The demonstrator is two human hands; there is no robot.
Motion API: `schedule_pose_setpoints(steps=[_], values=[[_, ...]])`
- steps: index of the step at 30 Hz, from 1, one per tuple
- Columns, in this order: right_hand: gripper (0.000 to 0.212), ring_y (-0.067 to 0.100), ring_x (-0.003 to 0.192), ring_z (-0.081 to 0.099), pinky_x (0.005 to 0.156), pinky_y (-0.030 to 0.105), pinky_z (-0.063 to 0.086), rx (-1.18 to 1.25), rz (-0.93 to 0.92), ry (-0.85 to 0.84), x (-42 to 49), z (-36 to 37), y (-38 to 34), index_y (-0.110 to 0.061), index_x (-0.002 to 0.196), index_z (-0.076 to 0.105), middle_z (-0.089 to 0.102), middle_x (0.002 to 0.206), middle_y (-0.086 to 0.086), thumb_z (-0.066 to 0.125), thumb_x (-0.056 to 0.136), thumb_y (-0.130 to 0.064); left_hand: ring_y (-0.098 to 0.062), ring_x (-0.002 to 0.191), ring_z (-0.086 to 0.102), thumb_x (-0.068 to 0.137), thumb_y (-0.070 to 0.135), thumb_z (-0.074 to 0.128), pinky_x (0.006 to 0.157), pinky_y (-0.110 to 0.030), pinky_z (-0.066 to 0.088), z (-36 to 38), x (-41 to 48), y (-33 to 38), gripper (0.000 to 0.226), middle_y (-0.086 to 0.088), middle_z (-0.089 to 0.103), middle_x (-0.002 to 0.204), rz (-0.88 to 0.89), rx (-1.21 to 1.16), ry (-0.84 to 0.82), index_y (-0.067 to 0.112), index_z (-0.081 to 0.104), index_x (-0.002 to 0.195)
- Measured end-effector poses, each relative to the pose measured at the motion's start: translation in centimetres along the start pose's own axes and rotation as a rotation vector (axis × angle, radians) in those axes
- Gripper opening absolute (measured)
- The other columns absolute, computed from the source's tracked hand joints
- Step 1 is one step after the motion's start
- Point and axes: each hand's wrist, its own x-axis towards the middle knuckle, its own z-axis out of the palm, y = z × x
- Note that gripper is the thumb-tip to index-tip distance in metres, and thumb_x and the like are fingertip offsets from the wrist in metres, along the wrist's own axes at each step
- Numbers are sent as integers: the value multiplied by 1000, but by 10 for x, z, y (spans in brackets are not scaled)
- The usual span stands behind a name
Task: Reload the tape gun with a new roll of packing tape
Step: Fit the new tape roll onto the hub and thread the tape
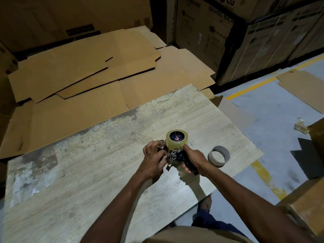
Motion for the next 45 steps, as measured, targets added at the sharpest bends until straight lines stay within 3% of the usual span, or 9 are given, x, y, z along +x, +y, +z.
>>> schedule_pose_setpoints(steps=[8, 13, 17, 22, 27, 36, 38, 42, 45], values=[[70, 29, 51, 62, 57, 35, 52, -17, -16, 47, 8, -19, 3, 5, 87, 74, 72, 68, 20, 52, 90, -61, -24, 134, 29, 90, 36, 55, 109, -11, 2, -15, -16, -1, 20, 4, 35, 131, -150, -84, 121, 22, 69, 90], [72, 30, 55, 63, 61, 37, 54, -38, -14, 34, 13, -34, 2, 5, 90, 74, 73, 72, 23, 53, 85, -63, -32, 136, 37, 94, 36, 63, 111, -25, 11, -13, -14, -1, 13, -2, 44, 135, -143, -20, 129, 28, 72, 99], [74, 31, 57, 64, 63, 39, 53, -56, -23, 20, 13, -33, 7, 6, 89, 75, 73, 74, 24, 52, 86, -65, -32, 147, 21, 100, 34, 63, 117, -47, 12, -8, 1, 7, 25, -2, 30, 156, -99, 37, 40, 34, 69, 125], [81, 28, 57, 68, 67, 39, 57, -151, -30, 63, 12, -35, 15, 4, 88, 77, 76, 72, 19, 51, 83, -72, -28, 155, 3, 104, 48, 50, 114, -44, 11, -8, 35, 18, 25, 6, 19, 167, -147, -74, -104, 43, 71, 118], [85, 32, 64, 73, 68, 40, 57, -192, -24, 63, 7, -30, 22, 0, 86, 78, 78, 75, 19, 47, 84, -79, -29, 156, -5, 100, 58, 49, 118, -58, 13, 8, 69, 16, 39, 5, 20, 167, -190, -33, -302, 32, 78, 95], [80, 27, 60, 68, 61, 34, 53, -152, -45, 38, 6, -27, 30, 1, 79, 76, 77, 71, 16, 43, 95, -70, -24, 158, -13, 93, 71, 52, 120, -64, -5, 20, 97, 34, 62, -2, 17, 171, -312, 75, -555, 17, 83, 92], [75, 26, 57, 66, 58, 33, 51, -148, -51, 32, 7, -27, 31, -4, 69, 72, 75, 67, 17, 44, 96, -69, -24, 158, -11, 87, 76, 56, 120, -64, -5, 20, 98, 38, 66, -3, 21, 170, -340, 70, -574, 16, 83, 95], [75, 24, 56, 65, 60, 32, 50, -150, -57, 27, 12, -27, 35, -7, 65, 70, 73, 65, 15, 42, 95, -70, -25, 158, -8, 79, 76, 68, 121, -63, -5, 16, 100, 49, 82, -4, 28, 168, -397, 49, -556, 11, 68, 130], [80, 24, 56, 66, 61, 33, 51, -163, -56, 20, 18, -27, 41, -5, 68, 73, 74, 67, 17, 40, 91, -74, -24, 158, -7, 78, 67, 76, 121, -62, -3, 12, 103, 57, 75, 1, 30, 167, -447, 42, -563, 14, 67, 131]])
